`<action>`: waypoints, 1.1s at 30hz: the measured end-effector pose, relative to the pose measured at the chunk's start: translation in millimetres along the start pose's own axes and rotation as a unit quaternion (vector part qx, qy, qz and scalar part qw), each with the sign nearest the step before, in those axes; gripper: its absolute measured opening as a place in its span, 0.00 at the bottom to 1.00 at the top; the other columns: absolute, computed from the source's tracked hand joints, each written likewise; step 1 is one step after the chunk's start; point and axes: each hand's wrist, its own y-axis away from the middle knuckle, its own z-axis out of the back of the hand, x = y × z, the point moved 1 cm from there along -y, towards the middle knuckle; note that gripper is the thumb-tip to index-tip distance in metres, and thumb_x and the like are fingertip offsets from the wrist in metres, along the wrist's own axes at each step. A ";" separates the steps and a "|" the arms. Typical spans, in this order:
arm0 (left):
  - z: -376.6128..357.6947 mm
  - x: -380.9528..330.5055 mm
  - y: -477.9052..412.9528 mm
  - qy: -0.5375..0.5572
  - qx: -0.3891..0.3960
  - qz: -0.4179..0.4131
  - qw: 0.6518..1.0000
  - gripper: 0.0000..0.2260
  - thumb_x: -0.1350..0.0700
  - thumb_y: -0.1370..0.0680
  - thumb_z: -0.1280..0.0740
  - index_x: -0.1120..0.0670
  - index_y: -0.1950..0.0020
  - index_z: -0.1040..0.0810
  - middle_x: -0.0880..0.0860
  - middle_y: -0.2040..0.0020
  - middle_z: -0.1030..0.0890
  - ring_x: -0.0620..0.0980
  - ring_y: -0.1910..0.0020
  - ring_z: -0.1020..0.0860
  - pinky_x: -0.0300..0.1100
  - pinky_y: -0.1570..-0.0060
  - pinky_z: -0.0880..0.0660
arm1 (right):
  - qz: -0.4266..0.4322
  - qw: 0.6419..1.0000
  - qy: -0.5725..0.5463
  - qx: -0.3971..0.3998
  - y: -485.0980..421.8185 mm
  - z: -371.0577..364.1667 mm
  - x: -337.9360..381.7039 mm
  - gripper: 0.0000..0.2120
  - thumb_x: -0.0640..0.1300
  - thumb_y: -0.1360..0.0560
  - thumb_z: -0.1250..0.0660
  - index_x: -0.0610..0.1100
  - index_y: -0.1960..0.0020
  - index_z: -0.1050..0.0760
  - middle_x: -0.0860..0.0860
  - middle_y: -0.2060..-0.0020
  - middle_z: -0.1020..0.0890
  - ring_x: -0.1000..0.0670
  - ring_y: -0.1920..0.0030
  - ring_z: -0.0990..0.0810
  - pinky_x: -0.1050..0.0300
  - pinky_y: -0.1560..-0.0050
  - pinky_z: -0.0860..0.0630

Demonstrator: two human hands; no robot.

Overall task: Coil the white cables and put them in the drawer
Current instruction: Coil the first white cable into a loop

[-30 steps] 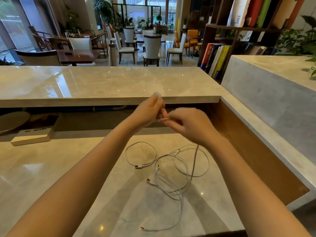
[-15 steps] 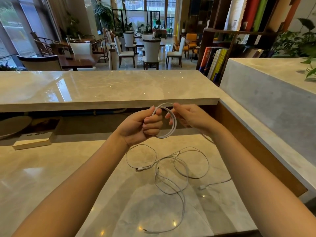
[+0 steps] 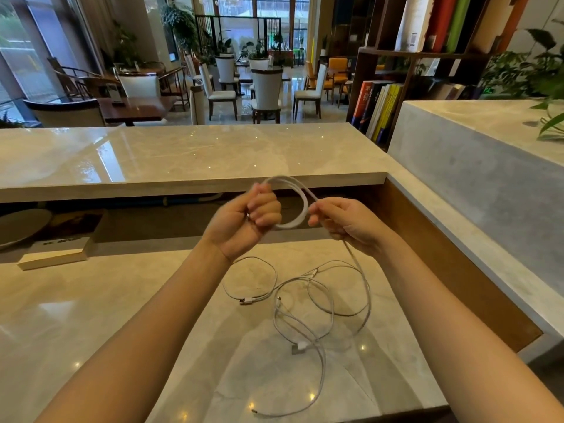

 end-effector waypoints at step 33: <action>-12.2 -17.2 6.9 -0.484 -0.204 0.032 0.850 0.15 0.53 0.18 0.49 0.56 0.59 0.28 0.48 0.72 0.34 0.44 0.75 0.38 0.37 0.72 0.39 | 0.145 0.747 0.647 -0.043 6.4 5.8 54.1 0.15 0.52 0.22 0.42 0.44 0.50 0.21 0.48 0.58 0.20 0.49 0.57 0.24 0.50 0.55 0.26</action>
